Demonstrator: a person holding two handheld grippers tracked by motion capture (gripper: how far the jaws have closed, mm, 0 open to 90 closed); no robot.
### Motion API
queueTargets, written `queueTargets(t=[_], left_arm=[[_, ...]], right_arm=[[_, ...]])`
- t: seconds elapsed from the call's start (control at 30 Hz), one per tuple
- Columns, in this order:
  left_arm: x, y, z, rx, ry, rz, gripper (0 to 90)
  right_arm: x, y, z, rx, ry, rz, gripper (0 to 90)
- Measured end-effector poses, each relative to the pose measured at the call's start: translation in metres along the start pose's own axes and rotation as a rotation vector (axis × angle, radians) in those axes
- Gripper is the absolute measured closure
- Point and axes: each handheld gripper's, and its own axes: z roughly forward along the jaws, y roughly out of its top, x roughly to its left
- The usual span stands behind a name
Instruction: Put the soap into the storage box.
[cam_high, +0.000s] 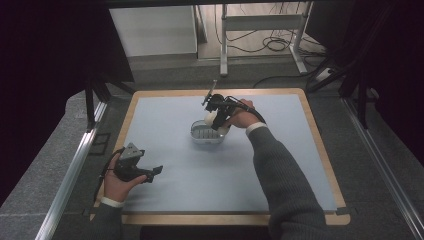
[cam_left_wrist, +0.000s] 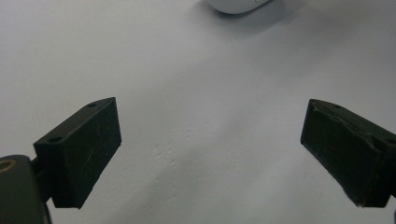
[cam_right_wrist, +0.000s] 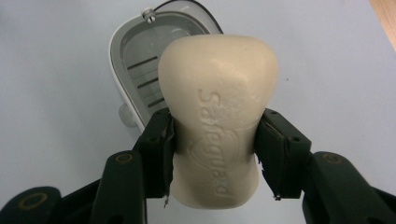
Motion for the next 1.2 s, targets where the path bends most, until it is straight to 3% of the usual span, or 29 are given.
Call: queueTargets(t=[0.73, 1.03, 1.2], left_arm=[[0.0, -0.001, 0.0, -0.001, -0.002, 0.002, 5.6], [-0.001, 0.0, 0.0, -0.002, -0.001, 0.004, 5.6], [-0.001, 0.0, 0.0, 0.0, -0.002, 0.005, 5.6]], right_arm=[[0.016, 0.014, 0.037, 0.063, -0.001, -0.153, 48.1], [0.014, 0.008, 0.03, 0.03, -0.013, -0.111, 40.6], [0.01, -0.001, 0.019, -0.043, -0.03, -0.037, 36.7]])
